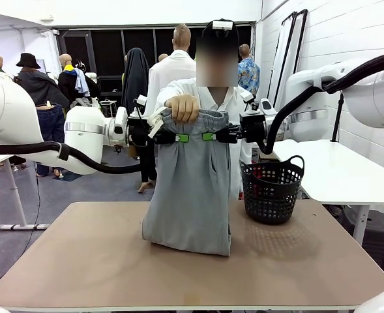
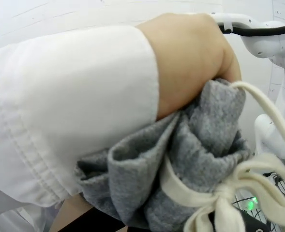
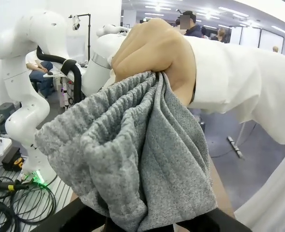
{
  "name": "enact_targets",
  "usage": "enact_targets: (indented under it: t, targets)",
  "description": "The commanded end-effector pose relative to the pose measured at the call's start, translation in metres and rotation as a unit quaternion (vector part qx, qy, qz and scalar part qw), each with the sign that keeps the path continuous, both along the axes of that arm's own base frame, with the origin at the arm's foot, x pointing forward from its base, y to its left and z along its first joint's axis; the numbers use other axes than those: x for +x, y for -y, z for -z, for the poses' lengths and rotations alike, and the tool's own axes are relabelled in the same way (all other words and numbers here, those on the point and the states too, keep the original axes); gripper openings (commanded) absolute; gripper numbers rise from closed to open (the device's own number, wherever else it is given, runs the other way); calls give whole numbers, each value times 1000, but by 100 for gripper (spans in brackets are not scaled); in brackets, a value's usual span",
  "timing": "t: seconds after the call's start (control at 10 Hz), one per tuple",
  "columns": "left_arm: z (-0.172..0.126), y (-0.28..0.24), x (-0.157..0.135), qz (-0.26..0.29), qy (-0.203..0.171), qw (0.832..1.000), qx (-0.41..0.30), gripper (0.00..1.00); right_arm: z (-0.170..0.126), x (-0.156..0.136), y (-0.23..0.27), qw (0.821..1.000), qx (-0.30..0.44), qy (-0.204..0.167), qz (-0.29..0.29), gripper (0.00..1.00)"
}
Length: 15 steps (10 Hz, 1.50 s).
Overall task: Fold the training pants.
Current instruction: Release the ends of the Training pants and then grab the overlapped ends, then fold the Training pants in half.
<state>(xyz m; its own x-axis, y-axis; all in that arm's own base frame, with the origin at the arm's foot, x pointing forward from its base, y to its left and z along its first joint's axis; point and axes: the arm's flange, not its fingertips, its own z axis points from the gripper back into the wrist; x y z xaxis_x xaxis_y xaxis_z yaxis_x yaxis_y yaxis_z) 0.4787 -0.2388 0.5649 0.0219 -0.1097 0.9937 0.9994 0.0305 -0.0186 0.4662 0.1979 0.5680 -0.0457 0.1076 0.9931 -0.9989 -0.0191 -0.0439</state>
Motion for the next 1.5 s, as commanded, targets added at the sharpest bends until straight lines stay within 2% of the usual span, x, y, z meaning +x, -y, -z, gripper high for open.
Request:
enact_targets:
  t: [0.0,1.4]
  targets:
    - [-1,-1,-3,0,1,1000,-9,0,-1,-1,-1,1000,1,-1,-3,0]
    - [-1,-1,-3,0,1,1000,-9,0,-1,-1,-1,1000,1,-1,-3,0]
